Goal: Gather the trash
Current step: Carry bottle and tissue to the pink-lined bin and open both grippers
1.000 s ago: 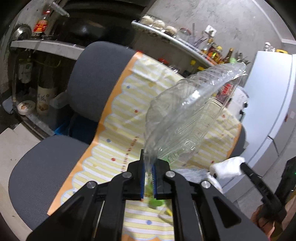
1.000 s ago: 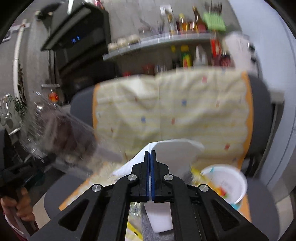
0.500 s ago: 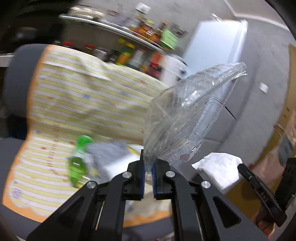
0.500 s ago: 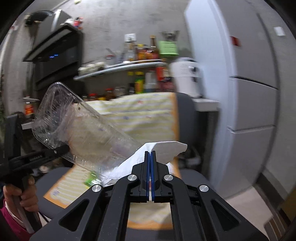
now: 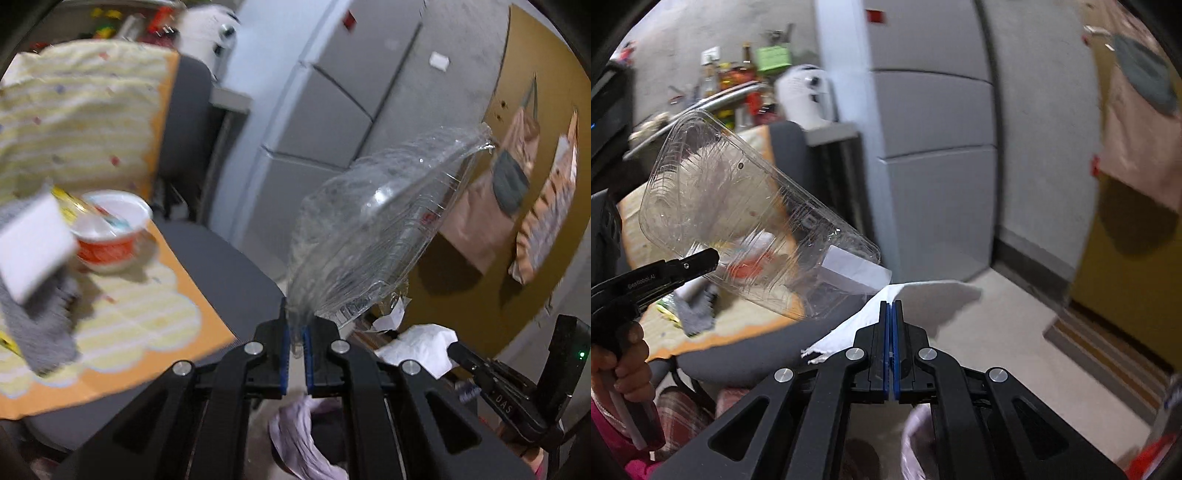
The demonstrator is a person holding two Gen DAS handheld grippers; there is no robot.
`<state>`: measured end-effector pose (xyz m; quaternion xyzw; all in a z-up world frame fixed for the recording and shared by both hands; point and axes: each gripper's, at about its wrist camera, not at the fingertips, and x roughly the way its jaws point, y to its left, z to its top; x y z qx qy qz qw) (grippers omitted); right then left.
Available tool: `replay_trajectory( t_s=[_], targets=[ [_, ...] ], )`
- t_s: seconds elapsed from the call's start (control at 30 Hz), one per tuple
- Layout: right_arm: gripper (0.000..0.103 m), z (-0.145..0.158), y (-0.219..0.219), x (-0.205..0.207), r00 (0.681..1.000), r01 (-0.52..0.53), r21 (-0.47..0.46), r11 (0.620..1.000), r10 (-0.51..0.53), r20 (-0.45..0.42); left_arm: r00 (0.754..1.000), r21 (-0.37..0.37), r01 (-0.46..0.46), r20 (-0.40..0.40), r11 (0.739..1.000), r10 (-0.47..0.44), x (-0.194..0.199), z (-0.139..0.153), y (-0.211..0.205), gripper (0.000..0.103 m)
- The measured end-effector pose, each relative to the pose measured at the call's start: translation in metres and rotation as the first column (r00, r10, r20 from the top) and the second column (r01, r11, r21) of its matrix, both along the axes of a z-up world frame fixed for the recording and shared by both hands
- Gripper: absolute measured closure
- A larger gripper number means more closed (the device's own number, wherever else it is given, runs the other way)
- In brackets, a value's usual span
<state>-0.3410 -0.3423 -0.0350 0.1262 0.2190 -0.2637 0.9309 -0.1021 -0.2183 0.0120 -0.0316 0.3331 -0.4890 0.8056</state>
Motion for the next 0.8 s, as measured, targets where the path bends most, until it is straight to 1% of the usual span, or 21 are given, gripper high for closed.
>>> replay_trajectory(
  t_s=[0.13, 0.2, 0.3, 0.33, 0.37, 0.43, 0.47, 0.5, 0.53, 0.57, 0.6, 0.67, 0.8],
  targets=[
    [0.101, -0.029, -0.014, -0.02, 0.996, 0.077, 0.057, 0.995, -0.075, -0.047, 1.0, 0.046, 0.021, -0.019, 0.999, -0.02, -0.008, -0.016, -0.017, 0.099],
    [0.101, -0.042, -0.022, -0.022, 0.992, 0.109, 0.093, 0.99, -0.101, -0.082, 0.999, 0.064, 0.021, -0.025, 0.998, -0.02, -0.01, -0.02, -0.02, 0.099],
    [0.101, -0.066, -0.034, -0.021, 0.983, 0.145, 0.172, 0.974, -0.122, -0.135, 1.0, 0.077, 0.018, -0.026, 0.997, -0.016, -0.009, -0.022, -0.023, 0.099],
    [0.1, -0.075, -0.038, -0.021, 0.98, 0.155, 0.201, 0.967, -0.126, -0.151, 1.0, 0.08, 0.017, -0.025, 0.997, -0.015, -0.011, -0.022, -0.023, 0.099],
    [0.097, -0.083, -0.041, -0.022, 0.978, 0.16, 0.228, 0.96, -0.124, -0.165, 1.0, 0.083, 0.018, -0.025, 0.996, -0.016, -0.011, -0.022, -0.023, 0.099],
    [0.096, -0.095, -0.049, -0.02, 0.975, 0.175, 0.281, 0.944, -0.126, -0.182, 0.999, 0.09, 0.022, -0.03, 0.996, -0.019, -0.01, -0.024, -0.026, 0.099],
    [0.096, -0.098, -0.051, -0.021, 0.973, 0.183, 0.293, 0.938, -0.131, -0.19, 0.999, 0.093, 0.024, -0.032, 0.995, -0.021, -0.01, -0.024, -0.026, 0.099],
    [0.09, -0.102, -0.054, -0.021, 0.97, 0.197, 0.301, 0.933, -0.14, -0.201, 0.999, 0.097, 0.029, -0.034, 0.995, -0.025, -0.011, -0.025, -0.027, 0.099],
    [0.086, -0.105, -0.057, -0.023, 0.966, 0.211, 0.306, 0.928, -0.15, -0.21, 0.999, 0.102, 0.033, -0.037, 0.994, -0.029, -0.01, -0.026, -0.028, 0.099],
    [0.079, -0.105, -0.059, -0.024, 0.965, 0.218, 0.309, 0.926, -0.157, -0.21, 0.999, 0.106, 0.037, -0.04, 0.994, -0.033, -0.01, -0.027, -0.03, 0.099],
    [0.077, -0.103, -0.06, -0.025, 0.965, 0.223, 0.309, 0.925, -0.164, -0.205, 0.998, 0.109, 0.044, -0.043, 0.993, -0.039, -0.01, -0.028, -0.031, 0.099],
    [0.077, -0.097, -0.06, -0.03, 0.967, 0.227, 0.298, 0.927, -0.177, -0.185, 0.998, 0.117, 0.055, -0.05, 0.992, -0.049, -0.011, -0.03, -0.034, 0.099],
    [0.076, -0.076, -0.061, -0.038, 0.971, 0.235, 0.272, 0.933, -0.21, -0.116, 0.994, 0.137, 0.096, -0.071, 0.986, -0.087, -0.015, -0.036, -0.043, 0.099]
  ],
)
